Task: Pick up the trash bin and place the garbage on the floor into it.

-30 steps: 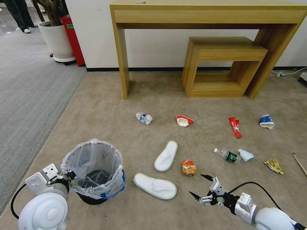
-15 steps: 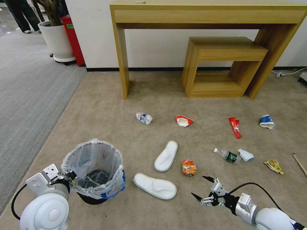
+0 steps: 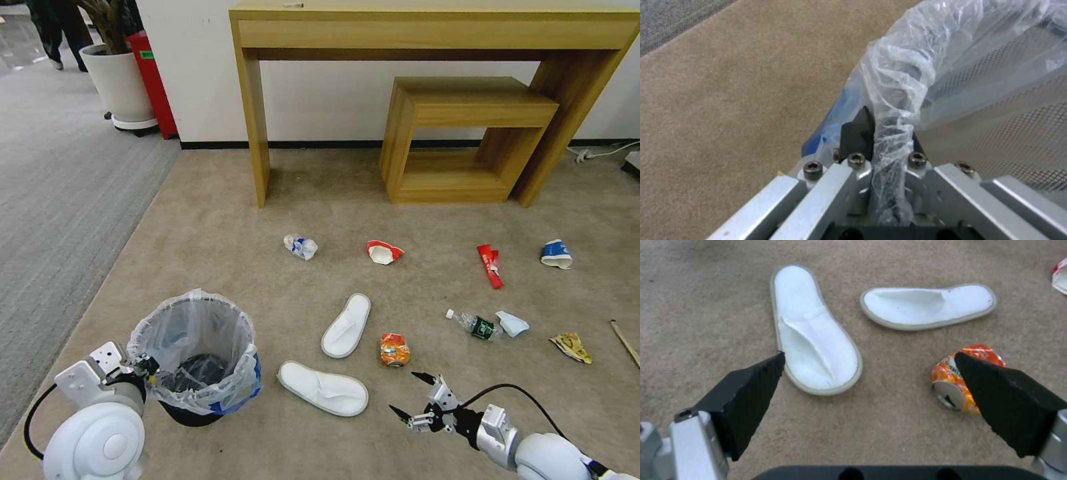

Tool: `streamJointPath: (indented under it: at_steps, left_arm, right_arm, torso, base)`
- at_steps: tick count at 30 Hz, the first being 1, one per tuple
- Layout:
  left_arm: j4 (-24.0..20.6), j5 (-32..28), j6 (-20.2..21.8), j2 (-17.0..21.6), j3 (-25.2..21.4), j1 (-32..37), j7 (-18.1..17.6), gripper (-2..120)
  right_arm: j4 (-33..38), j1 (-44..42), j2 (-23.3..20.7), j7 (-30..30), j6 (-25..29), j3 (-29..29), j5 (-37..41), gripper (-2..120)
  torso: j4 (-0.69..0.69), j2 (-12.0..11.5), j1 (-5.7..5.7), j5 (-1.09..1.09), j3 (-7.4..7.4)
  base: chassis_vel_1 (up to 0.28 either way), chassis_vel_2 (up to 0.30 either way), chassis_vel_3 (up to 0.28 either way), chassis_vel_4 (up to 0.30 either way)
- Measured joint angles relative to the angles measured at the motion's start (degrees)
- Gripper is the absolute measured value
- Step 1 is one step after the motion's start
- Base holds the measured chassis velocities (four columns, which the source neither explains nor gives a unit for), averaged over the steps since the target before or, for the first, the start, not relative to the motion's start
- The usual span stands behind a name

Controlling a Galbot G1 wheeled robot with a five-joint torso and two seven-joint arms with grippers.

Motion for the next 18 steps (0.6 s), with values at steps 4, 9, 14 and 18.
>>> streamJointPath:
  at_steps: [4,9,14,18]
  left_arm:
    - [0.38,0.23,-0.09,0.00,0.05,-0.12,0.18,1]
    - [0.88,0.66,-0.20,-0.24,0.19,-0.48,0.41,1]
    - [1.19,1.53,-0.33,-0.64,0.23,-0.48,0.96,1]
    - [1.45,1.83,-0.36,-0.82,0.22,-0.51,1.15,1]
  right_arm:
    - [-1.14,1.41,0.49,0.00,0.21,-1.70,0.03,97]
    - [-3.32,4.85,1.58,0.00,0.37,-5.15,0.33,97]
    - [-5.71,8.46,2.88,-0.01,0.68,-8.42,0.63,97]
    - [-7.55,12.05,3.89,-0.03,0.89,-11.29,1.04,96]
  torso:
    - [0.00,0.00,0.00,0.00,0.00]
    - [0.00,0.00,0.00,0.00,0.00]
    - [0.00,0.00,0.00,0.00,0.00]
    - [0.00,0.00,0.00,0.00,0.00]
  base:
    - [0.000,0.000,0.000,0.000]
    - [0.000,0.000,0.000,0.000]
    - [0.000,0.000,0.000,0.000]
    - [0.000,0.000,0.000,0.000]
